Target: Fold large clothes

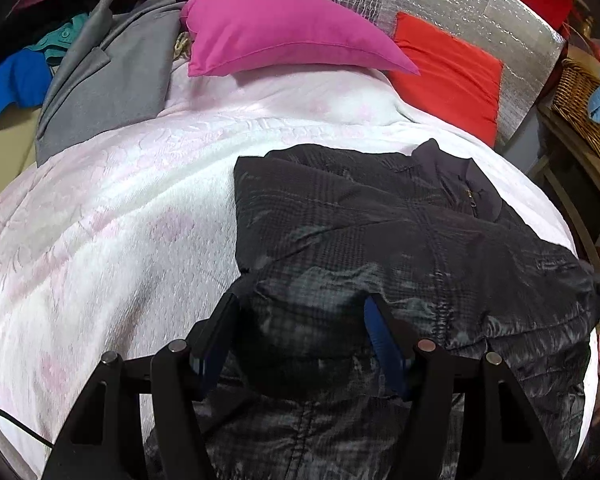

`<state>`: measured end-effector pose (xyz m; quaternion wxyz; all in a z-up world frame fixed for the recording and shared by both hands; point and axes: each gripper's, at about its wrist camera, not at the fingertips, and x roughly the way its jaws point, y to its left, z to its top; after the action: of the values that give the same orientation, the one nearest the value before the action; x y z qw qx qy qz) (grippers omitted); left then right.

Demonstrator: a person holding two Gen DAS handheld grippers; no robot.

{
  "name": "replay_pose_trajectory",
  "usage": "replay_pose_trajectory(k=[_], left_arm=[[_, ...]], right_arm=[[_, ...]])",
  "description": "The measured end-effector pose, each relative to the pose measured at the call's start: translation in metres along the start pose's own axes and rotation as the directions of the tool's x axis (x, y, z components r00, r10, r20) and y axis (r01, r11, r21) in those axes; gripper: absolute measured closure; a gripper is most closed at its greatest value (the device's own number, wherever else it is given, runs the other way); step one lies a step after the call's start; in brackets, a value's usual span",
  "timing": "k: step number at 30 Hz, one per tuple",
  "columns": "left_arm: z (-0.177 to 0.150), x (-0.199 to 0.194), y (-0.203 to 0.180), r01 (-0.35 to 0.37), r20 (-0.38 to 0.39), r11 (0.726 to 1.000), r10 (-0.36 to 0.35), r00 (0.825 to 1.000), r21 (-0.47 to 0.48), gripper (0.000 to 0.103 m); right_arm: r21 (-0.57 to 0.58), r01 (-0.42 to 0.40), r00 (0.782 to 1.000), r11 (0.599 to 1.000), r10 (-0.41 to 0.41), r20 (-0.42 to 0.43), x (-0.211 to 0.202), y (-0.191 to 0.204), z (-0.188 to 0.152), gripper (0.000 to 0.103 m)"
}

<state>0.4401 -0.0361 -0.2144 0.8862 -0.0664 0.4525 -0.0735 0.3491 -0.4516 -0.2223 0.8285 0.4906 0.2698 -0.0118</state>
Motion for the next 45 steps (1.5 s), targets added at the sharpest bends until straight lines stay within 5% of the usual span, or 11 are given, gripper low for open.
replay_pose_trajectory(k=[11, 24, 26, 37, 45], left_arm=[[-0.013, -0.001, -0.007, -0.032, -0.015, 0.998, 0.033, 0.999, 0.050, 0.037], [0.003, -0.015, 0.026, 0.015, 0.033, 0.999, -0.014, 0.999, -0.046, 0.037], [0.003, -0.009, 0.026, 0.004, 0.017, 0.999, -0.003, 1.000, -0.047, 0.037], [0.000, 0.002, 0.002, -0.012, -0.014, 0.999, 0.012, 1.000, 0.035, 0.037], [-0.003, 0.016, -0.010, -0.060, -0.050, 0.993, 0.066, 0.997, 0.099, 0.036]], right_arm=[[0.082, 0.084, 0.993, 0.993, -0.076, -0.096, -0.015, -0.041, -0.023, 0.090], [0.118, 0.085, 0.985, 0.989, -0.066, -0.159, -0.017, -0.054, -0.012, 0.086], [0.135, 0.101, 0.984, 0.986, -0.078, -0.163, -0.011, -0.058, -0.010, 0.078], [-0.027, 0.166, 0.983, 0.986, -0.163, 0.085, -0.041, -0.032, 0.006, 0.088], [0.034, 0.135, 0.991, 0.990, -0.136, 0.012, -0.040, -0.046, 0.020, 0.085]])
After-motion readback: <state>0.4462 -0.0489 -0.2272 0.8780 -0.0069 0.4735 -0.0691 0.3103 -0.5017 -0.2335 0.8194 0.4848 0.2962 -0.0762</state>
